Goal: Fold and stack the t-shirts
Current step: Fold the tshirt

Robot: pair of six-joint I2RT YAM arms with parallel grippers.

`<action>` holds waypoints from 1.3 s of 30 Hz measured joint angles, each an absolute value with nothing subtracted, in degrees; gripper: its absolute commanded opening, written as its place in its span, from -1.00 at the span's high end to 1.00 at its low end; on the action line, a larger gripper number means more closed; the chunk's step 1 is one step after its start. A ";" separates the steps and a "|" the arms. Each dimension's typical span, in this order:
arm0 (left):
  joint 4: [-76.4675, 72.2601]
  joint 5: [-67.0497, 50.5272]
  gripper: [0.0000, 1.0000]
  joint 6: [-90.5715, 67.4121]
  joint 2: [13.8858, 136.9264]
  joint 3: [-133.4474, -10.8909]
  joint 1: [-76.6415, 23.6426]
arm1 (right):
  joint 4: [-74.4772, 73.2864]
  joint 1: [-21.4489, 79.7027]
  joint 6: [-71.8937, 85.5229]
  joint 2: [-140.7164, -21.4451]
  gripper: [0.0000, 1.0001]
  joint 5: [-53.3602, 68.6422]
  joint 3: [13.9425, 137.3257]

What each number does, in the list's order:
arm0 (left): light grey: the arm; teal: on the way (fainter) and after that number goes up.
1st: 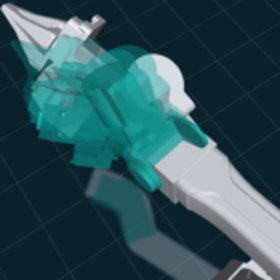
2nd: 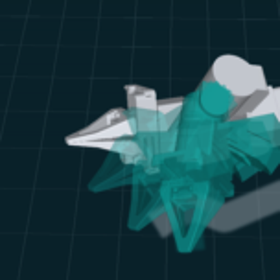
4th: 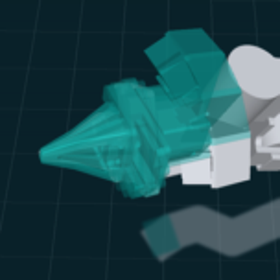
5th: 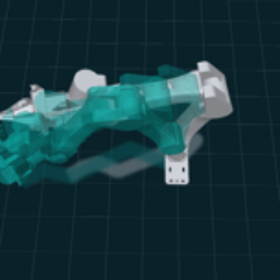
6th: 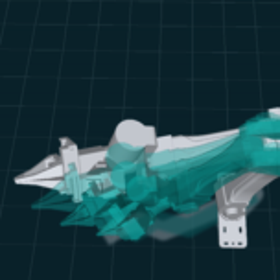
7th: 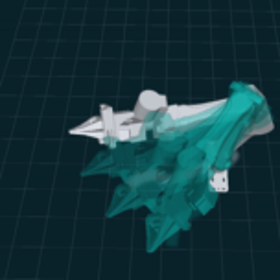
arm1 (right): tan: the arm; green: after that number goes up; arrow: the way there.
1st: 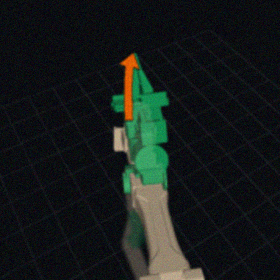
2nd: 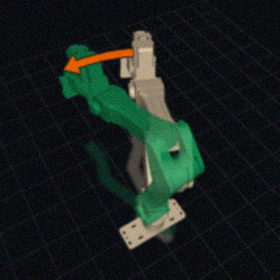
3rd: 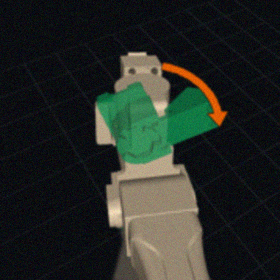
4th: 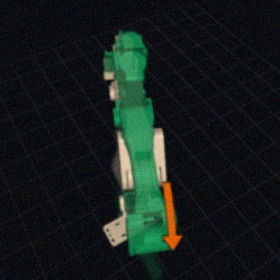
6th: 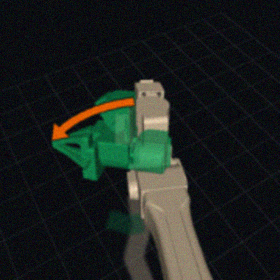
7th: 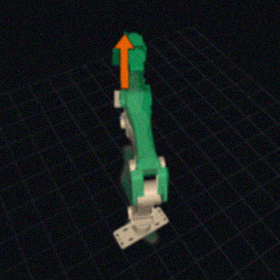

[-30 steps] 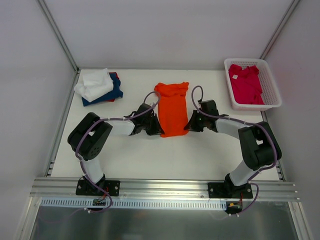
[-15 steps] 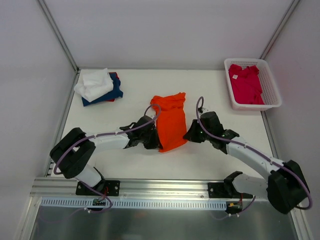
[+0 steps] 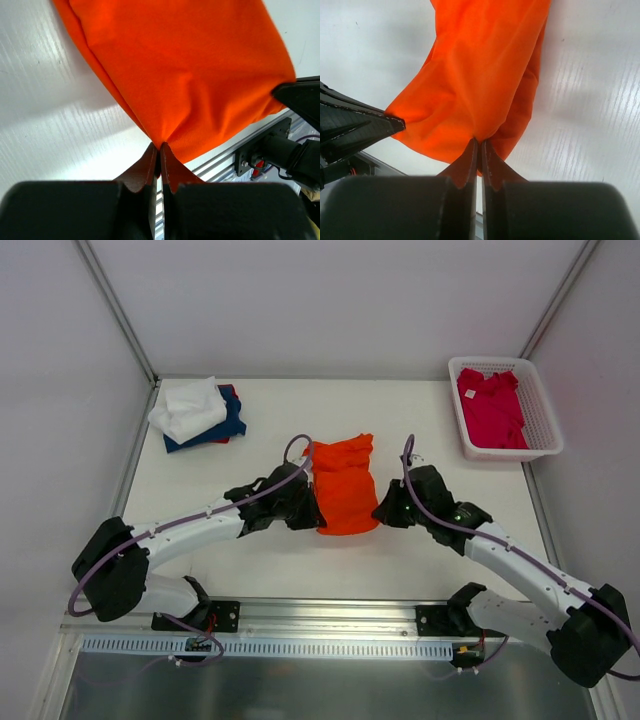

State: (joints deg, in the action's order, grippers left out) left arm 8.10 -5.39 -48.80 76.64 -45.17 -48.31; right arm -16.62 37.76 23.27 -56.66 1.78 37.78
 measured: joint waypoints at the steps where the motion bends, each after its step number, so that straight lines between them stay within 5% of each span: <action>1: 8.71 -5.15 1.00 -48.60 76.64 -46.00 -48.31 | -16.93 37.76 23.20 -57.19 0.99 1.52 38.52; 25: 13.96 -2.46 1.00 -40.97 79.99 -60.05 -38.72 | -17.45 35.97 16.12 -73.23 0.99 -4.05 59.57; 39: 14.31 -5.69 1.00 -36.03 94.45 -75.90 -32.75 | -17.41 28.69 11.64 -86.35 0.99 -3.64 71.85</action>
